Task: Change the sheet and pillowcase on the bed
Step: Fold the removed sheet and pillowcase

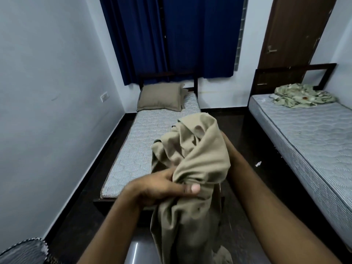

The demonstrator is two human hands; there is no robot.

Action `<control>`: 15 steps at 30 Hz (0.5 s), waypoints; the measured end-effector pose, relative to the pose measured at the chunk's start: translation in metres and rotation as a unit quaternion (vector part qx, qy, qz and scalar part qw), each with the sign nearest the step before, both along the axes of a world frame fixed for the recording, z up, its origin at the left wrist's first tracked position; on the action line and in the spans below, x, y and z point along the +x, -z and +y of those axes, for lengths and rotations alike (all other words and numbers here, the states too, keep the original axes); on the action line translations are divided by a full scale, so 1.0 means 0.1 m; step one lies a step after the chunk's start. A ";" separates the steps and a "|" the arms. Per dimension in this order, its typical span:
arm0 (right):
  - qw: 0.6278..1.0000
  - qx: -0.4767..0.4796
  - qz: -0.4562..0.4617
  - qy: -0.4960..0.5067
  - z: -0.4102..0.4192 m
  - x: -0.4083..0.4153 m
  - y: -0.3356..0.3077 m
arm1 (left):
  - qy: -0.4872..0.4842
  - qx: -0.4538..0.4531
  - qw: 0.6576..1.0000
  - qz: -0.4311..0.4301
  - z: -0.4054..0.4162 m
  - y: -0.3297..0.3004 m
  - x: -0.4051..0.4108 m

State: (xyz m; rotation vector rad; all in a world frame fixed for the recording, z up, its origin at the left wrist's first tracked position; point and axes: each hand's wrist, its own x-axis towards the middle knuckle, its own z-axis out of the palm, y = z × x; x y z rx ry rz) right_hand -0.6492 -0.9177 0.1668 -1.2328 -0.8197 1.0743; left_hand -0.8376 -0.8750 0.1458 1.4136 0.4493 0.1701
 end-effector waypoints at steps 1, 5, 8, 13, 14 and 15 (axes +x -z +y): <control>0.999 0.017 0.032 0.028 0.12 0.05 0.02 | 0.024 0.025 0.999 0.020 0.01 0.04 -0.02; 0.993 0.109 0.050 0.004 0.31 0.07 0.02 | 0.124 0.095 0.985 0.070 0.07 0.14 -0.15; 0.979 0.174 0.103 0.011 0.29 0.12 0.15 | 0.028 0.131 0.990 0.031 0.25 0.25 -0.26; 0.971 0.162 -0.007 -0.174 0.06 -0.02 0.32 | -0.193 -0.204 0.957 -0.078 0.48 0.52 0.00; 0.962 0.149 -0.059 -0.220 0.03 -0.07 0.35 | -0.166 -0.285 0.931 -0.156 0.41 0.50 0.10; 0.951 0.133 -0.111 -0.255 0.00 -0.12 0.38 | -0.159 -0.348 0.902 -0.200 0.39 0.49 0.16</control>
